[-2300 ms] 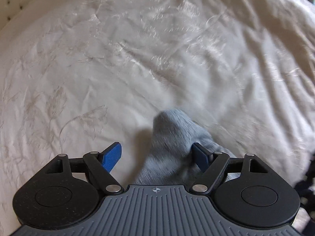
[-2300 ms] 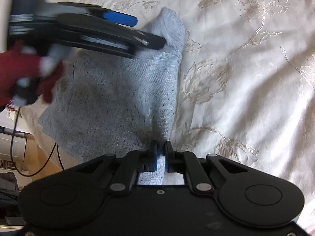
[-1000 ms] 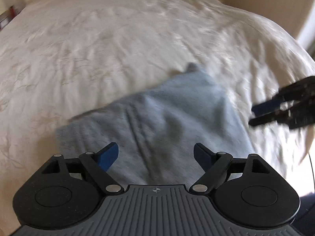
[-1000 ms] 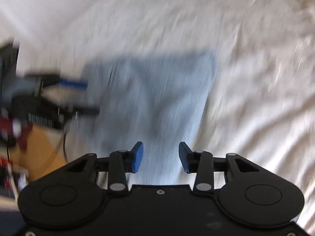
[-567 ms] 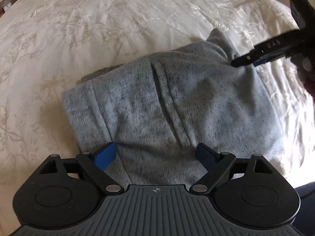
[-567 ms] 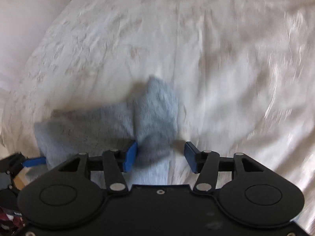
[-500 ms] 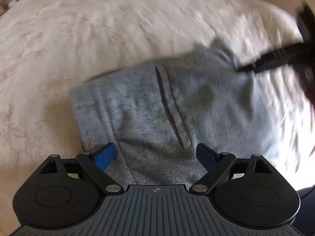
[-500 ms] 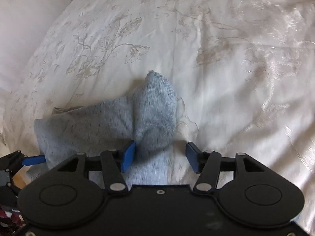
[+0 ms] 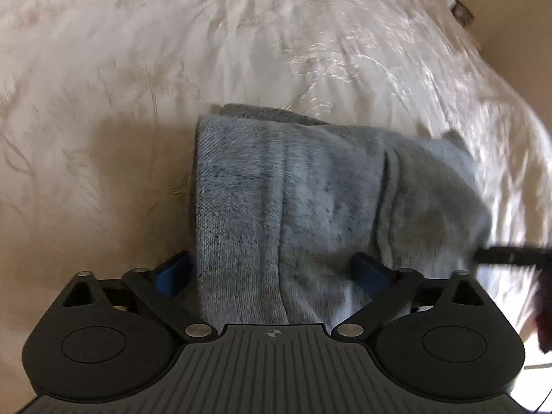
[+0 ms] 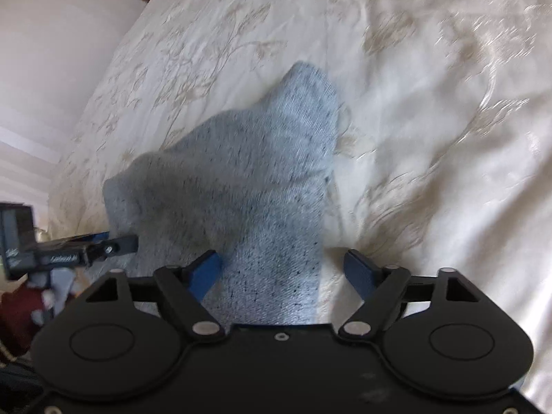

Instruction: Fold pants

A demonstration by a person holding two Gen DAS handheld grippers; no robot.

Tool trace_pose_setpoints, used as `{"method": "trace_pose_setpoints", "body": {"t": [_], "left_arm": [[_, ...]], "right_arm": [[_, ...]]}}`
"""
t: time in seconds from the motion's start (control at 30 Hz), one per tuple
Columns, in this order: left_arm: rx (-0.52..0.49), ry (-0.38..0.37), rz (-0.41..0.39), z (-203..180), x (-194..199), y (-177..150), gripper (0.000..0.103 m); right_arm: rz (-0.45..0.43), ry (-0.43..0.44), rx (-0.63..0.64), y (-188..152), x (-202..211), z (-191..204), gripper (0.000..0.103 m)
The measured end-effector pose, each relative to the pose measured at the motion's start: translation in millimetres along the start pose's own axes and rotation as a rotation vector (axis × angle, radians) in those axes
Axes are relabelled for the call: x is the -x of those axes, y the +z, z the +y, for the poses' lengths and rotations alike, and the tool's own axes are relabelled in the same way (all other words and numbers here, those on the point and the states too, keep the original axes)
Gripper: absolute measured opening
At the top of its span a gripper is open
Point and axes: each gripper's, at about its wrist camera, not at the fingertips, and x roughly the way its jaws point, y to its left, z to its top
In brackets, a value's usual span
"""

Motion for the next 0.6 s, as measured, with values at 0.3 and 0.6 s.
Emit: {"method": "trace_pose_setpoints", "body": {"t": [0.3, 0.6], "left_arm": [[-0.004, -0.098, 0.013, -7, -19, 21, 0.102], [0.124, -0.176, -0.004, -13, -6, 19, 0.089]], "right_arm": [[0.019, 0.081, 0.002, 4, -17, -1, 0.100], [0.022, 0.137, -0.043, 16, -11, 5, 0.025]]}}
